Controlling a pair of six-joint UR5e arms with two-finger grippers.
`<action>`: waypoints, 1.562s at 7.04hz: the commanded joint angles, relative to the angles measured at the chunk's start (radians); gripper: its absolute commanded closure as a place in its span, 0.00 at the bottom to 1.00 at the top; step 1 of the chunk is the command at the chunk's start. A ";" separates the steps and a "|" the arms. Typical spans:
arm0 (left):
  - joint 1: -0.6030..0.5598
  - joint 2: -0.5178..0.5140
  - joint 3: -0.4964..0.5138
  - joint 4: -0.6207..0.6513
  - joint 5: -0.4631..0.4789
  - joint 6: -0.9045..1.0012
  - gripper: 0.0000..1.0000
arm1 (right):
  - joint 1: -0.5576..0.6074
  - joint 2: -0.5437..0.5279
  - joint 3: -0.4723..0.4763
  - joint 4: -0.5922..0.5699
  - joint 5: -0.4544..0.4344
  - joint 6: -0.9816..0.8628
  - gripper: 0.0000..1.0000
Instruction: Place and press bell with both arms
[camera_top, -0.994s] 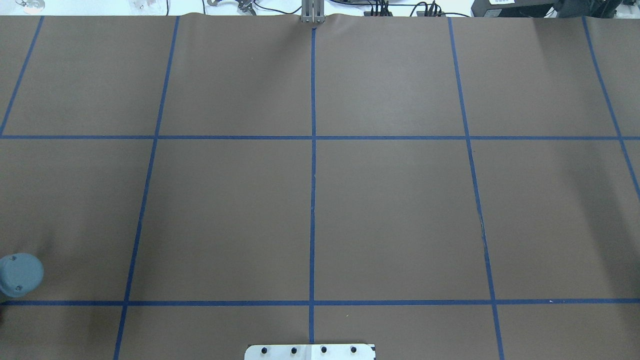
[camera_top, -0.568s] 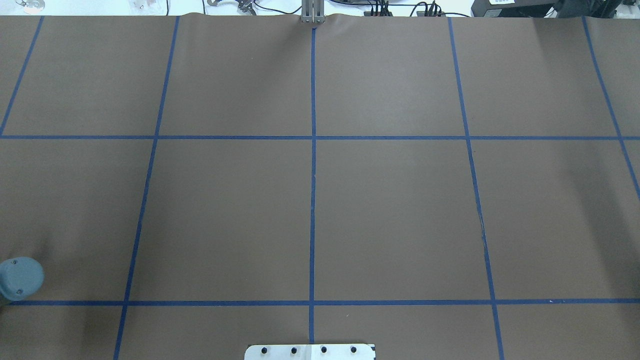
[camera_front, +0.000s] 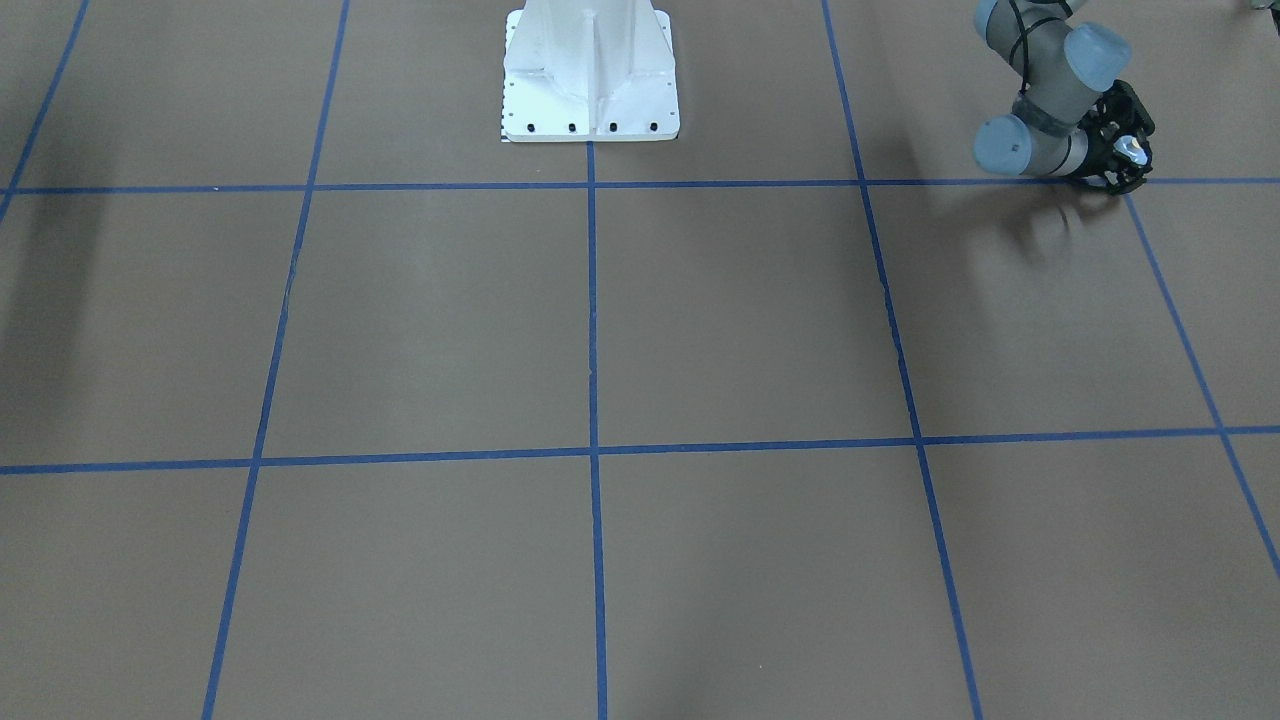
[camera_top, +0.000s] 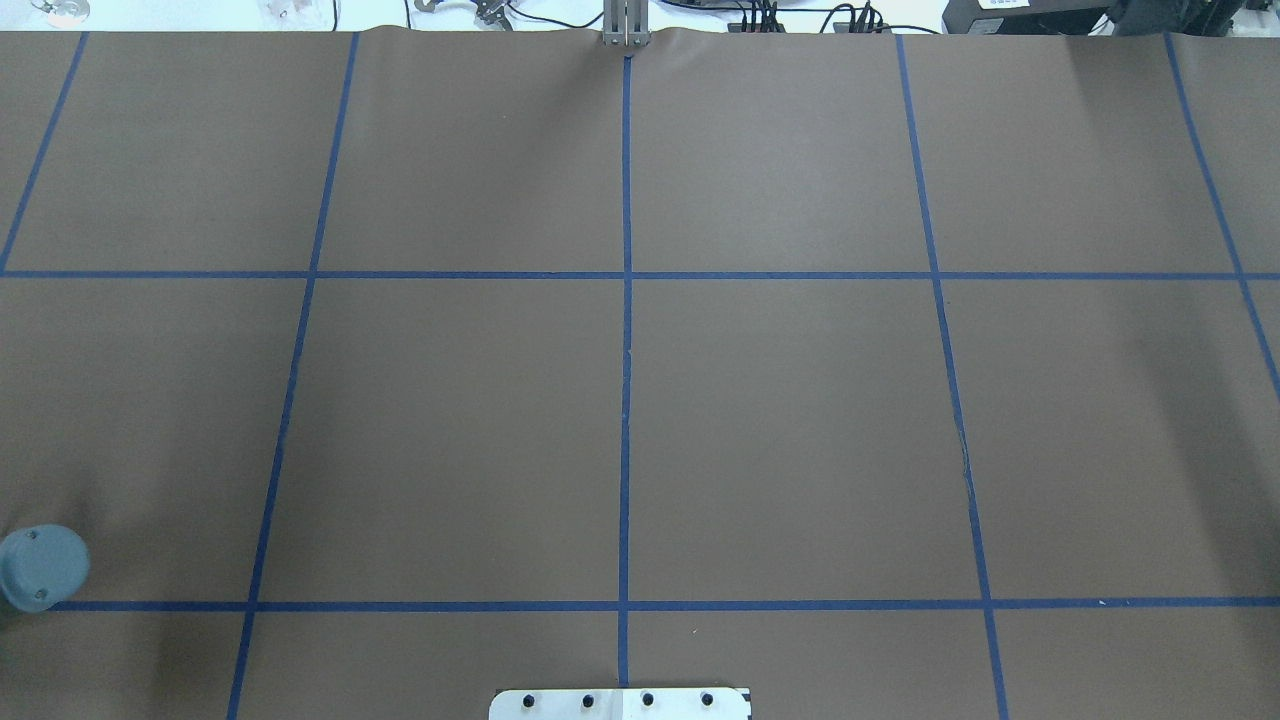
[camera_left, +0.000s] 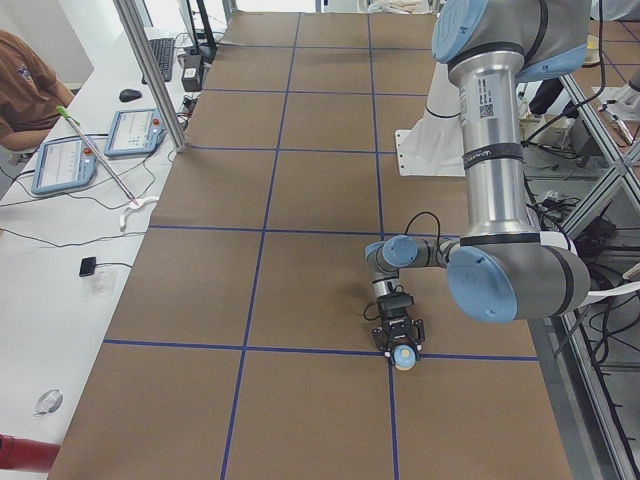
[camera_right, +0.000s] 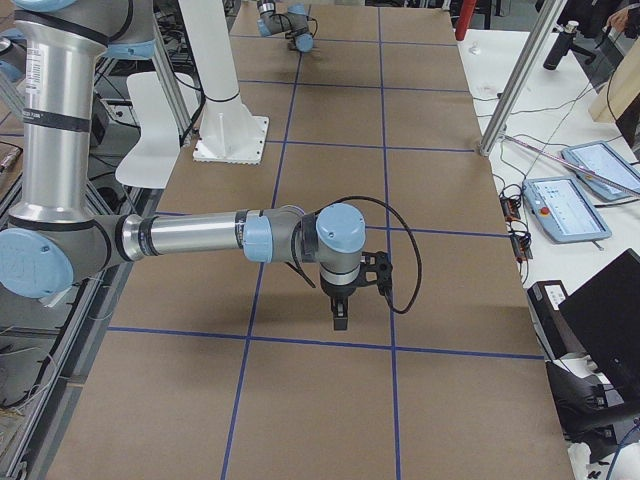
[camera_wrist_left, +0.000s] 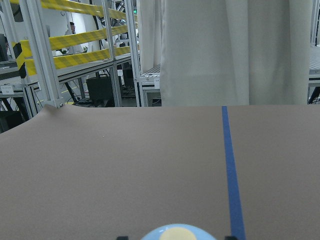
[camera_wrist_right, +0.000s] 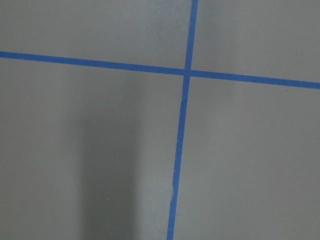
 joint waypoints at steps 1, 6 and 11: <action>-0.004 0.046 -0.082 0.004 -0.001 0.062 1.00 | 0.000 0.001 0.002 -0.001 0.000 0.000 0.00; -0.281 0.044 -0.279 0.134 0.140 0.661 1.00 | 0.000 0.009 0.002 -0.003 0.002 0.000 0.00; -0.561 -0.522 -0.051 -0.199 0.460 1.237 1.00 | 0.000 0.015 -0.005 -0.003 0.006 0.014 0.00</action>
